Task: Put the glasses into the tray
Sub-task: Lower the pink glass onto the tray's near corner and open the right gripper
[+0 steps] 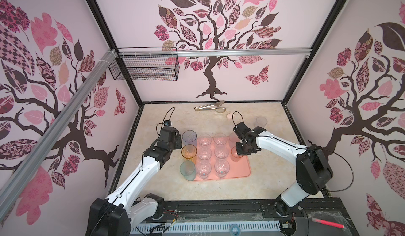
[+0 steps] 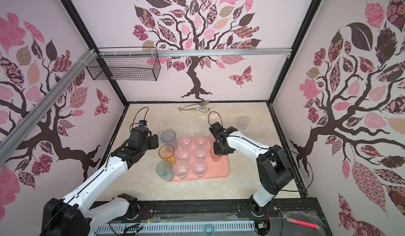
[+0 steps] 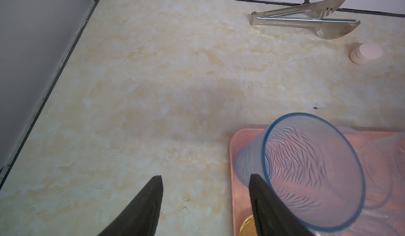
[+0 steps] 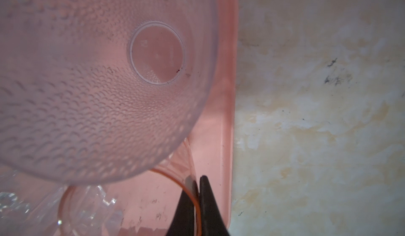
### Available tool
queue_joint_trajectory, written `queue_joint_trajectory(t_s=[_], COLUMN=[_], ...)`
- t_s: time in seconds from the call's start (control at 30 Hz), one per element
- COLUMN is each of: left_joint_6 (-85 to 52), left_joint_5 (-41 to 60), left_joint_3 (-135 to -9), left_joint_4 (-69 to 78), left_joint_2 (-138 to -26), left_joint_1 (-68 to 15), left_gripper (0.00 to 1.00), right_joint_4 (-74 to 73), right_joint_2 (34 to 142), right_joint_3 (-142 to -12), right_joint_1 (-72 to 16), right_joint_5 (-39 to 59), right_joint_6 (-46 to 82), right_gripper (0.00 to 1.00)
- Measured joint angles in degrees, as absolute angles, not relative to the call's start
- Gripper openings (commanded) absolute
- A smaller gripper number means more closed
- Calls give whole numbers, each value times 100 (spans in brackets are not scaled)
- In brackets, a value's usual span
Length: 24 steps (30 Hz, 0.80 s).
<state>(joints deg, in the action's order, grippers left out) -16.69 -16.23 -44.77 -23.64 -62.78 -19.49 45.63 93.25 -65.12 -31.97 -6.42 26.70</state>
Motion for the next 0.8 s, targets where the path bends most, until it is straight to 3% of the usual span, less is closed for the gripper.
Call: queue_joint_trajectory(t_s=[0.17,0.4,0.53,0.8], left_joint_6=[-1669,-1660,-1640,-1643], left_joint_5=[-1625,-1653,-1712,-1730], left_joint_3=[-4477,-4477,-4477,-4477], left_joint_4=[-2366,-2364,-2368,-2362], left_joint_2=[-6272,-6206,-6202,-5994], left_joint_1=[-1949,-1949,-1949,-1946], left_gripper=[67,67,67,67], right_joint_4=[4624,4934,4897,3918], right_joint_2=[9358,9174,8973,9037], right_joint_3=[-6681,-7032,-7596,-8440], right_joint_1=[-3197,-3092,-2475,-1566], right_joint_5=[-670,-379,8,-506], right_joint_6=[2633,2526,2456,2777], right_gripper=[32,39,44,58])
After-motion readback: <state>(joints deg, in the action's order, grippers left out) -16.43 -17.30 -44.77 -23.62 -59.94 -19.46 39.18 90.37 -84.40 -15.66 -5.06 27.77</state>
